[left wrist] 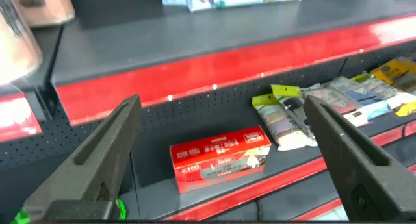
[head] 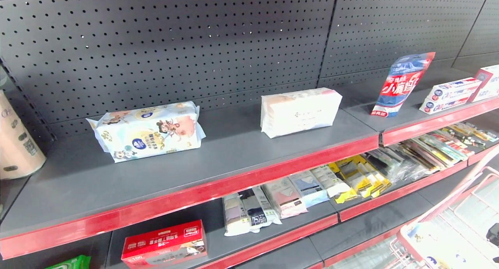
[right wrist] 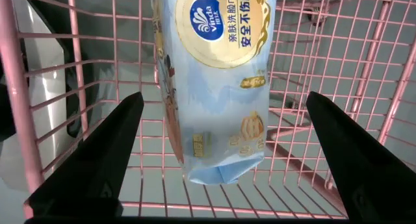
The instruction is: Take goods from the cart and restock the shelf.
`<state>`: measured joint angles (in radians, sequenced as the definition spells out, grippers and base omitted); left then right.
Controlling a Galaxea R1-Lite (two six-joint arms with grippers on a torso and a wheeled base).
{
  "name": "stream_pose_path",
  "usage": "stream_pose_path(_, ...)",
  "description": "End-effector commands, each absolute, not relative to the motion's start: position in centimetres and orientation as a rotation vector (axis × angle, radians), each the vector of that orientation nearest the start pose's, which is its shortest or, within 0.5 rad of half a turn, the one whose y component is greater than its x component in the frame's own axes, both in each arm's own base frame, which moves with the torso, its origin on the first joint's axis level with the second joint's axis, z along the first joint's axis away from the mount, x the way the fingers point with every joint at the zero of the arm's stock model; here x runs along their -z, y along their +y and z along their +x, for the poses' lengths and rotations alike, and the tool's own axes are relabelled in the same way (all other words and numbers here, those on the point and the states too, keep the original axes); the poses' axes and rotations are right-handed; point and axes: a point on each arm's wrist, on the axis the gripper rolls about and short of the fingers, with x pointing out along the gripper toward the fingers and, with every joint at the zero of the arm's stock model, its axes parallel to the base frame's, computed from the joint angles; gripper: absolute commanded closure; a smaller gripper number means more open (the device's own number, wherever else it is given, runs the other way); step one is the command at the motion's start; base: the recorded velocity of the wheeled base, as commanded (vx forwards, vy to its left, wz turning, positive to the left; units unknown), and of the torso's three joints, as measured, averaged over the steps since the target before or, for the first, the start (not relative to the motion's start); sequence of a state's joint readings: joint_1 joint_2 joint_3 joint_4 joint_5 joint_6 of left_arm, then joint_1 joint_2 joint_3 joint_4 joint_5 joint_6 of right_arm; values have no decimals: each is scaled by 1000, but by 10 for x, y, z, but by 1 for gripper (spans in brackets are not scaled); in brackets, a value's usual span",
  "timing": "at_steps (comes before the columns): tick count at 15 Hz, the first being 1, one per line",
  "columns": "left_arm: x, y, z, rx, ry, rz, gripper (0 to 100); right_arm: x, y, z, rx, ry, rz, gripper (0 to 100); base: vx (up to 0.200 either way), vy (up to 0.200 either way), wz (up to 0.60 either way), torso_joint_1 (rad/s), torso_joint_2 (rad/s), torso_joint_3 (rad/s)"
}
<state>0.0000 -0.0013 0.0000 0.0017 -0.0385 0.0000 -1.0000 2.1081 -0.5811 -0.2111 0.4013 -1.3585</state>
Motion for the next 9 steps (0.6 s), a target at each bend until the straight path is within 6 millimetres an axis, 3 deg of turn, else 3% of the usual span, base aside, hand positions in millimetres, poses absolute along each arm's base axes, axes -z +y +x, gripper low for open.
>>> stream_pose_path(1,-75,-1,-23,38,2,0,0,11,-216,149,-237,1079,-358,0,0,0,0,-173,383,212)
stream_pose_path(5,-75,-1,-23,38,2,0,0,13,-215,149,-241,1078,-343,0,0,0,0,-197,457,251)
stream_pose_path(9,-75,-1,-23,38,2,0,0,19,-219,151,-249,1073,-326,0,0,0,0,-55,150,82)
